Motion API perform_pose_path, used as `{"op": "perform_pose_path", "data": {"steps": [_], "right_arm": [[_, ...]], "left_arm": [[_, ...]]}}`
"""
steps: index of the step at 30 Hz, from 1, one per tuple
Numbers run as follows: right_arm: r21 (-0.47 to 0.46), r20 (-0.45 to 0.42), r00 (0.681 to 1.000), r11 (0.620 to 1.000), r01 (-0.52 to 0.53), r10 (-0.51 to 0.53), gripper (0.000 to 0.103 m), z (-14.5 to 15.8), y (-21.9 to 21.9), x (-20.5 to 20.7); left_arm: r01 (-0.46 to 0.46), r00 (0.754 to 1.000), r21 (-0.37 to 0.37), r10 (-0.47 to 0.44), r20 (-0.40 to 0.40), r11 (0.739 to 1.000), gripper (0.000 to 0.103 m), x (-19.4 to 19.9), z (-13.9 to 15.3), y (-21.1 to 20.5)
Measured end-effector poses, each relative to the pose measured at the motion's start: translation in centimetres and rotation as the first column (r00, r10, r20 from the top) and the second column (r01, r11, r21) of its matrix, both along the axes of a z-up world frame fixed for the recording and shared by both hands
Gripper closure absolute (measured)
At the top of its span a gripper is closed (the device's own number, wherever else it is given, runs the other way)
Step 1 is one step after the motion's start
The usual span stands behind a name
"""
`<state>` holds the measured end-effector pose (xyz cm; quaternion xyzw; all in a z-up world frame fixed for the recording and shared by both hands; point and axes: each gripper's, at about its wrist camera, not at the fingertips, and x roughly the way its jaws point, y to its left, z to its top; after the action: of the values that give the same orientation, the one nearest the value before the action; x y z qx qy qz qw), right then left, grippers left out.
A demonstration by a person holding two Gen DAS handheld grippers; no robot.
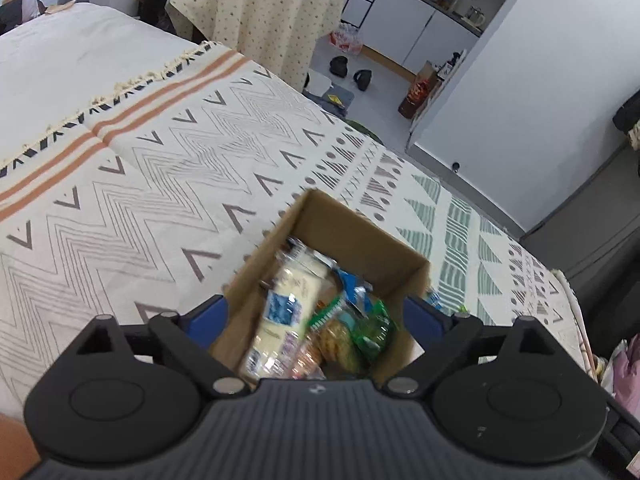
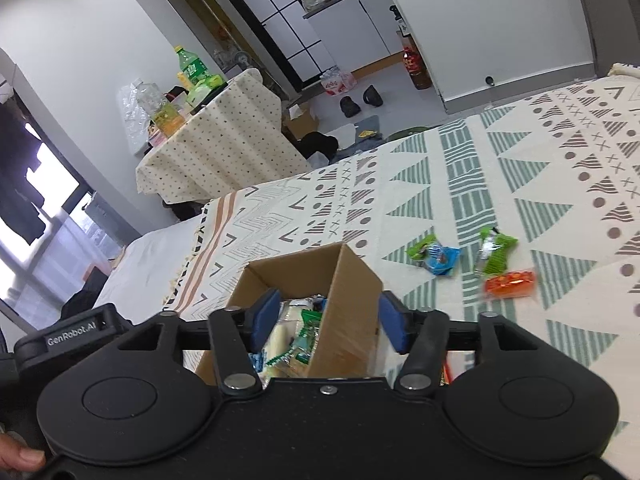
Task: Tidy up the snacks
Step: 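Release the biscuit packet into the box with the left tool while the right tool releases the green candy, then move both open tools back toward the red candy bar on the bed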
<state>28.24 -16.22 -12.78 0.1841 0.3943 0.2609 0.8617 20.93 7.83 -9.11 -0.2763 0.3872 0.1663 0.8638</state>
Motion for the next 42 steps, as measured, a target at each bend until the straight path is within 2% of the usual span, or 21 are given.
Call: {"op": "perform_pose_path", "data": {"steps": [4,16,22,33,38,42], "right_arm": [[0.013,0.001,1.0,1.0,0.009,-0.009,0.036,0.6,-1.4,-0.3],[0.038,-0.036,0.998,0.997,0.059,-0.058,0.024,0.9,-5.9,-0.5],[0.048,-0.054,0.995,0.995,0.086,-0.083,0.024,0.4,-8.8,-0.8],[0.127,-0.076,0.989,0.983,0.135,-0.126,0.024,0.0,-13.4,-0.5],[0.15,-0.106,0.983,0.974,0.167,-0.152,0.025,-0.8,-15.2,-0.3],[0.169,-0.134,0.976,0.967,0.191,-0.169,0.028,-1.6,-16.2,0.1]], "left_arm": [[0.024,1.0,0.02,-0.025,0.007,0.999,0.009,-0.2,0.6,-1.9],[0.083,0.996,0.07,-0.084,0.015,0.994,0.009,0.1,1.8,-6.9],[0.108,0.993,0.087,-0.111,0.029,0.99,0.009,0.2,1.6,-10.0],[0.117,0.992,0.129,-0.123,0.034,0.985,0.009,0.5,1.8,-14.9],[0.121,0.992,0.128,-0.124,0.016,0.984,0.011,1.2,0.7,-16.7],[0.11,0.994,0.129,-0.11,-0.003,0.986,0.019,1.6,-0.4,-17.5]]}}
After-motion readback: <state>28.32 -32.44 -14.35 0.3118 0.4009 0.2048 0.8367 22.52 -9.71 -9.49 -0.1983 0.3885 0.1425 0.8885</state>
